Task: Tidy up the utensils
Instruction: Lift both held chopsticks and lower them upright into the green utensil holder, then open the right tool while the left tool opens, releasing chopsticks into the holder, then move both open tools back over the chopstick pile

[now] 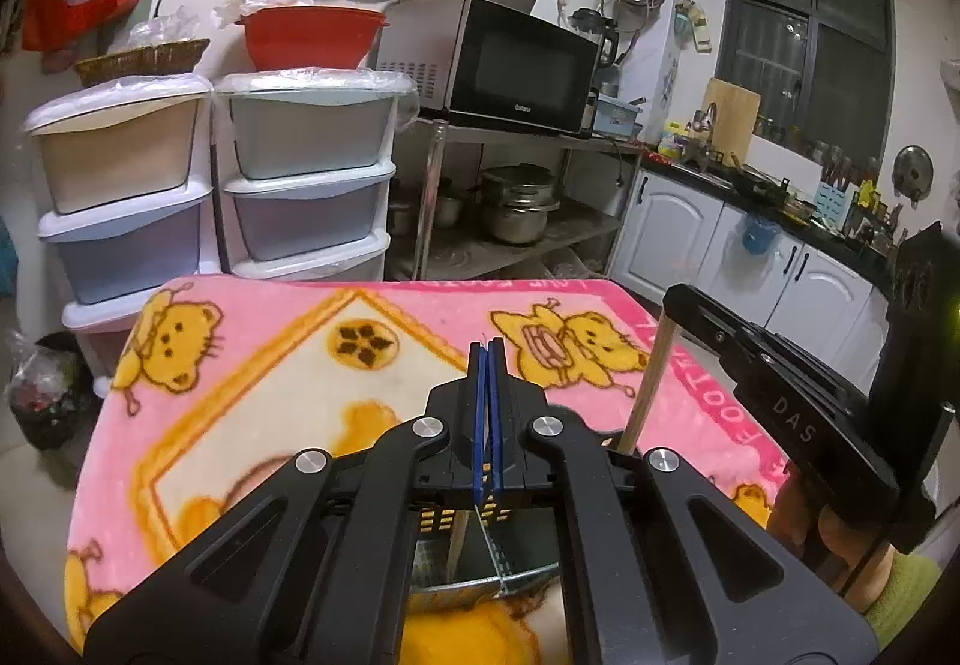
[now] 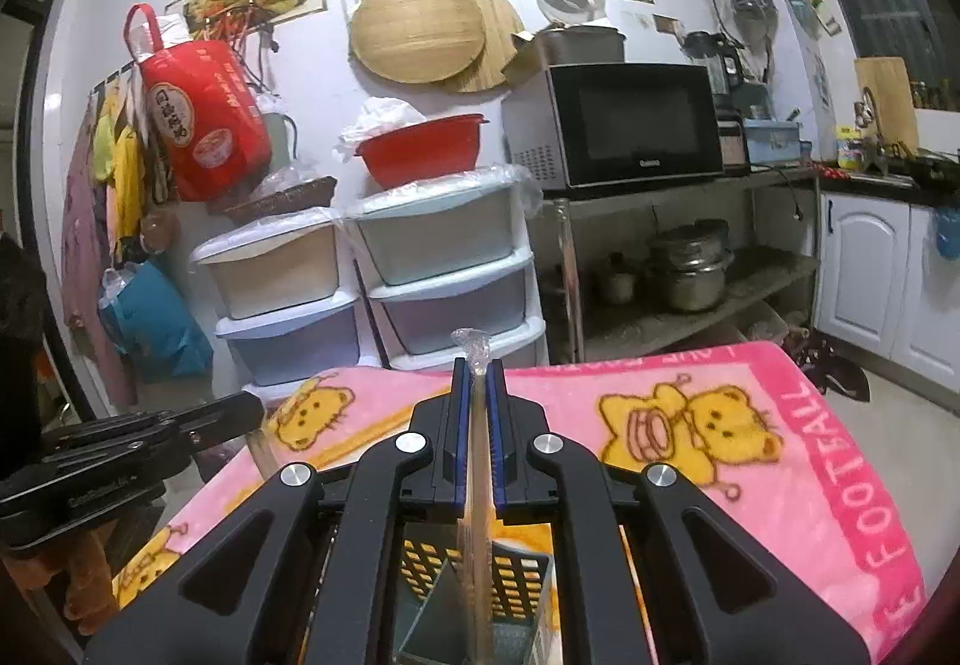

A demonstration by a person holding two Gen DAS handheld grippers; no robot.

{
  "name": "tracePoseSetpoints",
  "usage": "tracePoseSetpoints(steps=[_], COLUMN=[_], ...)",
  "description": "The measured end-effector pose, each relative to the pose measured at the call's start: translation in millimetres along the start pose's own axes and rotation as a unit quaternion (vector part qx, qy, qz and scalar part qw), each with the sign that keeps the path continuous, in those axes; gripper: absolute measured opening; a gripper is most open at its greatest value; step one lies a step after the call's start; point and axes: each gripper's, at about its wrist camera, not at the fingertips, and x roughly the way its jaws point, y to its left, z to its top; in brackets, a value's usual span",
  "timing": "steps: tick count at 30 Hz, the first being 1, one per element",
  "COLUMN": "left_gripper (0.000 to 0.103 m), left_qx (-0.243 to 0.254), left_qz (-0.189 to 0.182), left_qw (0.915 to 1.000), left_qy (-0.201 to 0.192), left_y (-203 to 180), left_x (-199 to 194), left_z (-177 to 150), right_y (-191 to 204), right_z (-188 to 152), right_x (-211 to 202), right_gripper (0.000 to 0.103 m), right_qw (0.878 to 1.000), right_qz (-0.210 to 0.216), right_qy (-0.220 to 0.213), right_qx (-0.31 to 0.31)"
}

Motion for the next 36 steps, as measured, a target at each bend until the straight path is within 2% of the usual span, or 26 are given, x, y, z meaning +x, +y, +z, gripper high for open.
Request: tracePoseSetpoints(steps=[4,6,8,12,15,17,19,23,25,28,34,36], left_gripper=[0.0,0.0,0.0,0.003,0.022,0.025,0.036,0.05,0.063,0.074,0.09,0.092], left_qx=[0.002,0.001,-0.002,-0.002,-0.003,-0.002,-0.002,-0.003,-0.004,-0.006,-0.009,-0.01], left_qz=[0.004,0.008,0.008,0.014,0.017,0.018,0.018,0.017,0.016,0.016,0.014,0.014], left_qw=[1.0,1.0,1.0,0.9999,0.9999,0.9998,0.9998,0.9998,0.9998,0.9997,0.9994,0.9992], left_qy=[0.003,0.004,0.005,0.002,-0.001,-0.001,-0.002,-0.007,-0.01,-0.015,-0.03,-0.035], left_y=[1.2,3.0,5.2,7.0,8.7,9.2,10.0,11.1,11.6,12.1,11.1,8.9], left_x=[1.6,1.9,2.0,-2.0,-7.0,-10.4,-12.5,-22.0,-27.6,-36.6,-56.2,-61.5], left_z=[-5.1,-7.5,-8.9,-13.6,-16.2,-17.5,-18.1,-22.4,-25.4,-29.9,-35.8,-36.8], right_y=[-5.0,-6.5,-6.4,-7.7,-10.3,-12.4,-13.2,-12.4,-10.8,-7.4,-5.3,-5.0], right_z=[-5.8,-8.0,-9.0,-12.0,-15.2,-16.8,-17.3,-18.6,-20.0,-23.1,-28.6,-30.3], right_x=[-1.8,-3.5,-6.9,-13.4,-18.3,-22.9,-27.4,-39.2,-47.1,-58.1,-77.3,-83.3], right_gripper=[0.007,0.014,0.026,0.033,0.04,0.045,0.049,0.059,0.064,0.07,0.077,0.078], right_qw=[1.0,1.0,1.0,1.0,0.999,0.999,0.999,0.999,0.999,0.998,0.998,0.998], right_qz=[-0.005,-0.003,-0.008,-0.014,-0.021,-0.026,-0.03,-0.039,-0.04,-0.044,-0.043,-0.043], right_qy=[0.008,0.012,0.011,0.016,0.027,0.032,0.035,0.037,0.036,0.033,0.03,0.028], right_qx=[0.012,0.012,0.005,0.0,0.002,0.003,0.003,-0.002,-0.006,-0.017,-0.024,-0.025])
